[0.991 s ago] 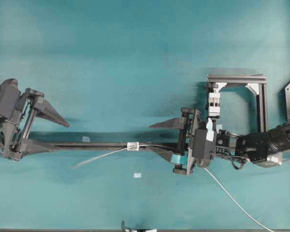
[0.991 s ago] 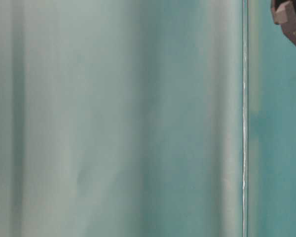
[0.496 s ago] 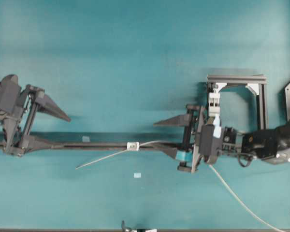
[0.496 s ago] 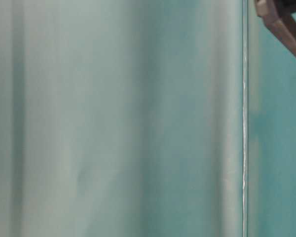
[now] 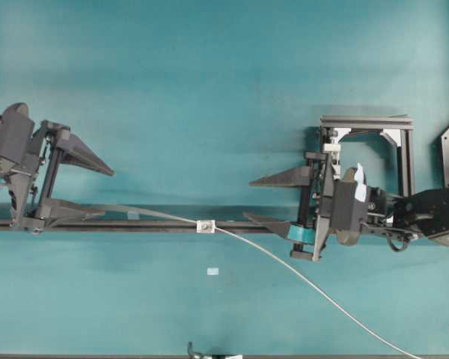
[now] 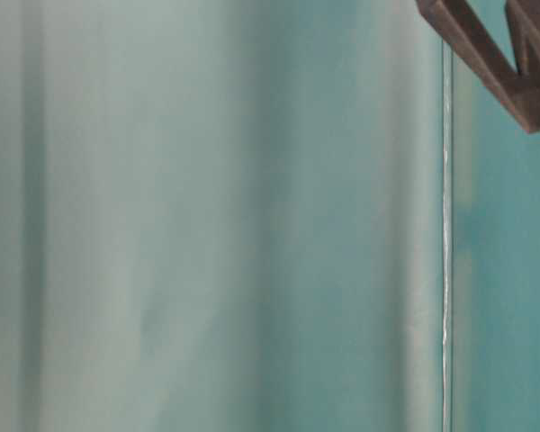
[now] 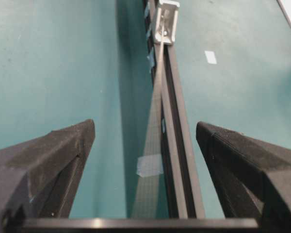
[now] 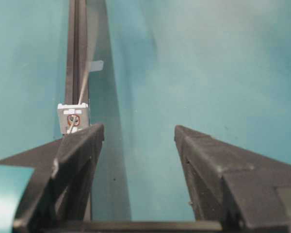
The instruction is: Insert the wire through the hole in the metal fitting marked with a red label. (retake)
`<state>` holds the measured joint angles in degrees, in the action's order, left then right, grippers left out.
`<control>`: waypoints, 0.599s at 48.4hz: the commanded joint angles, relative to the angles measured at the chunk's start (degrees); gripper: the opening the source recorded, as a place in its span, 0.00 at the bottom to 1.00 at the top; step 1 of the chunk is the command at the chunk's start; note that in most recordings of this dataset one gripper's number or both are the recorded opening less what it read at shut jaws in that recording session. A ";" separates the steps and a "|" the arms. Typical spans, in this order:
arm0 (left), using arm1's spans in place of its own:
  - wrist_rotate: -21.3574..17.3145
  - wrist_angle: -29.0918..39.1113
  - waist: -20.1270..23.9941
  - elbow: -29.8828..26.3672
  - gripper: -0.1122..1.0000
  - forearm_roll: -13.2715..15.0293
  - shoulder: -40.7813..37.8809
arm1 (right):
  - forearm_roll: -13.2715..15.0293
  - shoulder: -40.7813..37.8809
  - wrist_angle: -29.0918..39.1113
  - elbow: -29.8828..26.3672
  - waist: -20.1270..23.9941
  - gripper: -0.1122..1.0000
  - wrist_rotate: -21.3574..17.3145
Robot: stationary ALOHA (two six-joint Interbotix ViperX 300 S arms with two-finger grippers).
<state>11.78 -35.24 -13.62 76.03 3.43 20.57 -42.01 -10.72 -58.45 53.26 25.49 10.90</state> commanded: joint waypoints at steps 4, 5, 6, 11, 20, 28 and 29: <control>-0.18 -0.35 0.79 -0.88 0.72 -0.18 0.79 | 0.18 2.29 -0.53 0.00 -0.26 0.72 0.53; -0.18 -0.35 0.88 -0.88 0.72 -0.18 0.70 | 0.18 2.29 -0.44 -0.09 -0.26 0.72 0.53; -0.18 -0.35 0.97 -0.88 0.72 -0.26 0.79 | 0.18 2.29 -0.44 0.00 -0.35 0.72 0.53; -0.18 -0.35 1.41 -0.88 0.72 -0.26 0.79 | 0.18 2.29 -0.44 -0.09 -0.44 0.72 0.53; -0.18 -0.35 1.93 -0.88 0.72 -0.44 0.79 | 0.18 2.29 -0.44 0.00 -0.53 0.72 0.53; -0.26 -0.35 2.29 -0.97 0.72 -0.44 0.79 | 0.18 2.29 -0.44 -0.09 -0.62 0.72 0.53; -0.26 -0.35 2.29 -0.97 0.72 -0.44 0.79 | 0.18 2.29 -0.44 0.00 -0.62 0.72 0.53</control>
<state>11.60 -35.24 -11.69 75.94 3.25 20.83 -41.92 -10.02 -58.45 53.53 25.05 11.43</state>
